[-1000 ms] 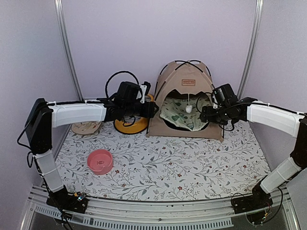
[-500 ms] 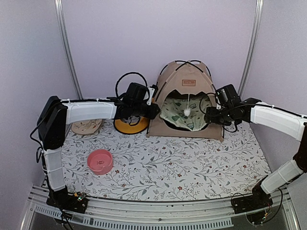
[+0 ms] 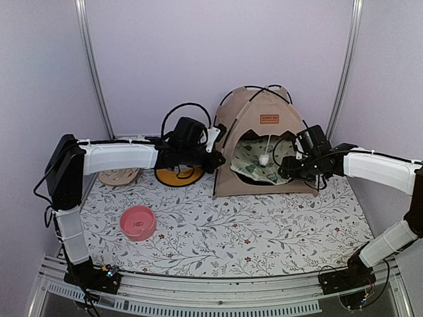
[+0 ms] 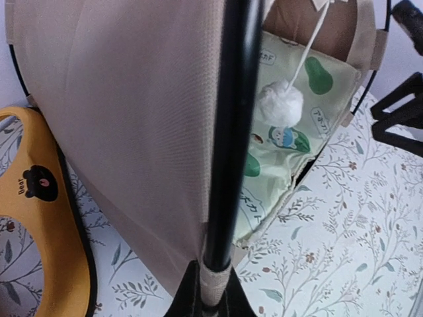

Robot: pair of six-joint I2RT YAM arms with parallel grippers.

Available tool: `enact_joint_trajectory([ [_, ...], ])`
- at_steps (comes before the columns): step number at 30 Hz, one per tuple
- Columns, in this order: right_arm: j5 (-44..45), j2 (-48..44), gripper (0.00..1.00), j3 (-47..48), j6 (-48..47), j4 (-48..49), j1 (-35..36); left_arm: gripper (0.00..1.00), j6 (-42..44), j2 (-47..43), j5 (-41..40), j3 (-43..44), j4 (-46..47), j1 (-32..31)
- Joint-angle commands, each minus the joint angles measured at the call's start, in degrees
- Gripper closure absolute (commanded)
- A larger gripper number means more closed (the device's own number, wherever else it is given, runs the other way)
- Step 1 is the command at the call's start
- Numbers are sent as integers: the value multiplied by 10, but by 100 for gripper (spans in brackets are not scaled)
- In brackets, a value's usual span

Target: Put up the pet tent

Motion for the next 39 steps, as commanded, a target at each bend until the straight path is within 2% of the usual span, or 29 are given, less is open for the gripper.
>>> enact_joint_trajectory([
  [1, -58, 1, 39, -28, 5, 62, 22, 100, -21, -51, 69, -38, -15, -32],
  [11, -139, 124, 49, -31, 60, 209, 76, 100, -76, -98, 118, -118, 18, -61],
  [16, -136, 216, 51, -6, 75, 236, 127, 100, -103, -104, 132, -126, 35, -70],
  [20, -128, 259, 51, -7, 88, 249, 136, 100, -121, -105, 148, -118, 47, -79],
  [25, -84, 246, 44, -20, 90, 233, 137, 100, -142, -116, 140, -118, 53, -88],
  [32, -4, 195, 31, -22, 67, 162, 133, 100, -162, -121, 60, -127, 16, -87],
  [39, 34, 125, 23, -48, 50, 89, 90, 100, -163, -121, 50, -132, 4, -87],
])
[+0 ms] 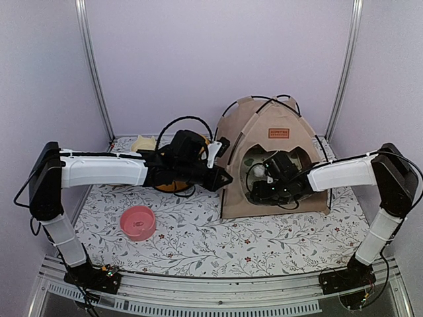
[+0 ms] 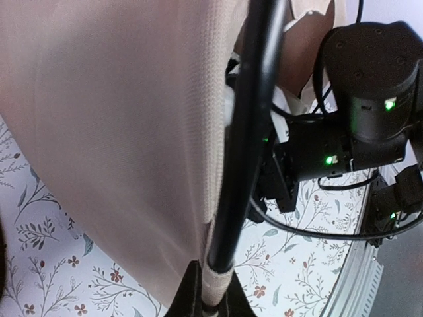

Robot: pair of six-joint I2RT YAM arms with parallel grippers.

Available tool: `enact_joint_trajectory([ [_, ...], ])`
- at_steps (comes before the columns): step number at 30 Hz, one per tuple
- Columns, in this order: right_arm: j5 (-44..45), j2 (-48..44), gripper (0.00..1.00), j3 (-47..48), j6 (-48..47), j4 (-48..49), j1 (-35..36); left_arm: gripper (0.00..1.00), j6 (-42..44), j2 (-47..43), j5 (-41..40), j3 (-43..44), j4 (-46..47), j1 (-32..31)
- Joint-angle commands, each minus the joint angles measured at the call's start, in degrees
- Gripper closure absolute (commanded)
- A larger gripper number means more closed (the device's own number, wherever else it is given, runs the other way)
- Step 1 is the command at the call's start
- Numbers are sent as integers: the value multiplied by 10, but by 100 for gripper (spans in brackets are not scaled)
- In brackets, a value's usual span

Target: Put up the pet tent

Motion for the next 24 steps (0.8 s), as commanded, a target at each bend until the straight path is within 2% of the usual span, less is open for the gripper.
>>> enact_joint_trajectory([
  [1, 51, -54, 22, -18, -19, -72, -30, 100, -40, -15, -1, -10, -18, -8],
  [7, 100, -91, 16, -25, -42, -147, -50, 100, -41, -12, -4, -8, -27, -8],
  [14, 116, -67, 12, -47, -84, -156, -97, 100, -31, -22, 4, -6, -33, -8],
  [21, 162, -3, 12, 14, -111, -165, -129, 100, -16, -34, 21, -5, -49, -7],
  [24, 149, 6, 12, 45, -119, -160, -126, 100, -13, -37, 23, -8, -54, -6],
])
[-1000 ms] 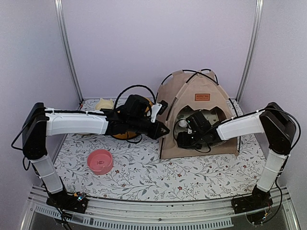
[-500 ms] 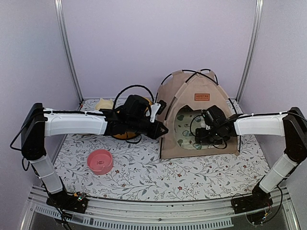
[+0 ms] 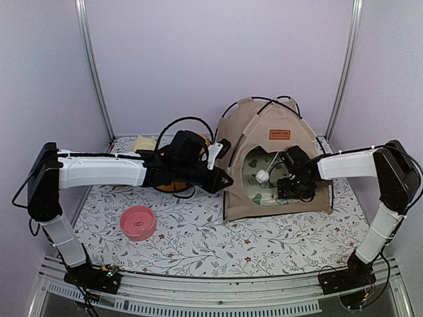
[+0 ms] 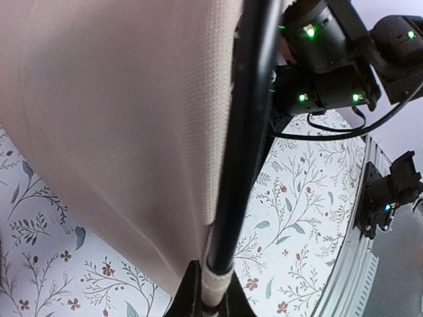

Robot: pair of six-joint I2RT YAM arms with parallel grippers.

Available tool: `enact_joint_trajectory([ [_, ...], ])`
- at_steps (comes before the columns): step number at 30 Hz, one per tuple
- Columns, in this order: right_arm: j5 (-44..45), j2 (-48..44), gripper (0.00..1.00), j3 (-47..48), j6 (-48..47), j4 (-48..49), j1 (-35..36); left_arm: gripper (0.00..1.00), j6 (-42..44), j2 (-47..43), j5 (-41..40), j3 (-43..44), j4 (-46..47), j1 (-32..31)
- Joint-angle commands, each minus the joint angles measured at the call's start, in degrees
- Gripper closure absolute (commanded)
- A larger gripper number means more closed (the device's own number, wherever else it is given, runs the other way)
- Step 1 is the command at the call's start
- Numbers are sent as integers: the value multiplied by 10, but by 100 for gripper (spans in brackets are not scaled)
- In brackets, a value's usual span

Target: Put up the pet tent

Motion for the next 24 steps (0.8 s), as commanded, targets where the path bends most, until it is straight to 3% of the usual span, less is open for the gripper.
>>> enact_joint_trajectory([
  [1, 18, 15, 12, 47, -27, -11, -4, 100, -14, -30, 16, -7, -41, -1],
  [8, -35, 11, 12, 69, -21, -5, 31, 100, -13, -22, 21, -8, -35, -1],
  [15, -88, -93, 12, 1, 19, 58, 94, 100, 6, -1, 9, -1, -26, 1],
  [24, -128, -244, 12, -106, 52, 105, 109, 100, 68, 85, -9, 100, -31, 2],
])
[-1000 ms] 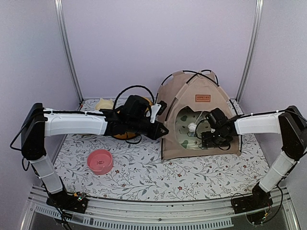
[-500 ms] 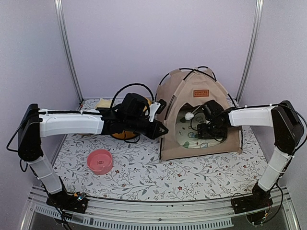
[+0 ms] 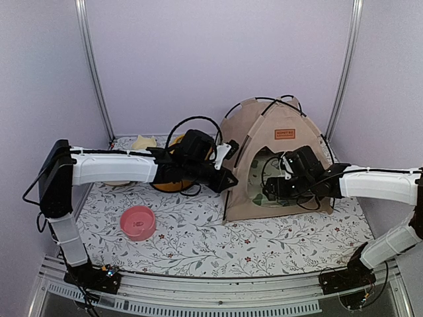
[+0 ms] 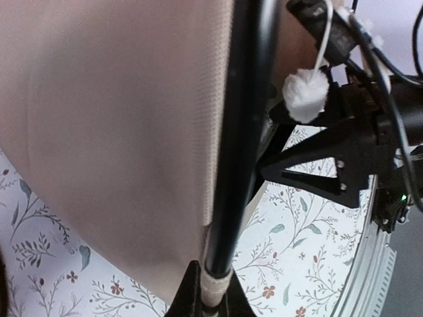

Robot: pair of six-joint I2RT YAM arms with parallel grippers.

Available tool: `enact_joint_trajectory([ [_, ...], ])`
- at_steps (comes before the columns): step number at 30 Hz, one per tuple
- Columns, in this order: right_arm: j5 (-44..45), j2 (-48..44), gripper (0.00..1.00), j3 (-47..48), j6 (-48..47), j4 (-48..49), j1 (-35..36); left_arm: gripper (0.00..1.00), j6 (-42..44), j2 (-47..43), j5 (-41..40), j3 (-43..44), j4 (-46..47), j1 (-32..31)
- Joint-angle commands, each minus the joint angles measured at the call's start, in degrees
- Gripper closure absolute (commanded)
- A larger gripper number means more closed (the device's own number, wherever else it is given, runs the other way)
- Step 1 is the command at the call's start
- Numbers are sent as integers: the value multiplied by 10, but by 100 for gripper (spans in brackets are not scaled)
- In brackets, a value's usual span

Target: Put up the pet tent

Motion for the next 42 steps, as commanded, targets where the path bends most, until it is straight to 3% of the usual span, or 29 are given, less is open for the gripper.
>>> enact_joint_trajectory([
  [1, -17, -76, 12, -34, 19, 26, 1, 100, 32, 49, -13, 62, -8, 3],
  [8, 22, -156, 9, -39, 11, -23, 0, 100, 88, 149, 1, 179, -24, 14],
  [28, 64, -193, 9, 1, 6, -109, 0, 99, 109, 315, 30, 435, -93, 54],
  [32, 62, -196, 9, 5, 12, -112, 0, 89, 101, 301, 39, 427, -92, 54],
  [38, 56, -192, 0, 17, 17, -103, 1, 57, 88, 230, 35, 368, -75, 53],
  [42, 52, -185, 1, 26, 19, -94, 0, 35, 81, 164, 37, 298, -40, 53],
])
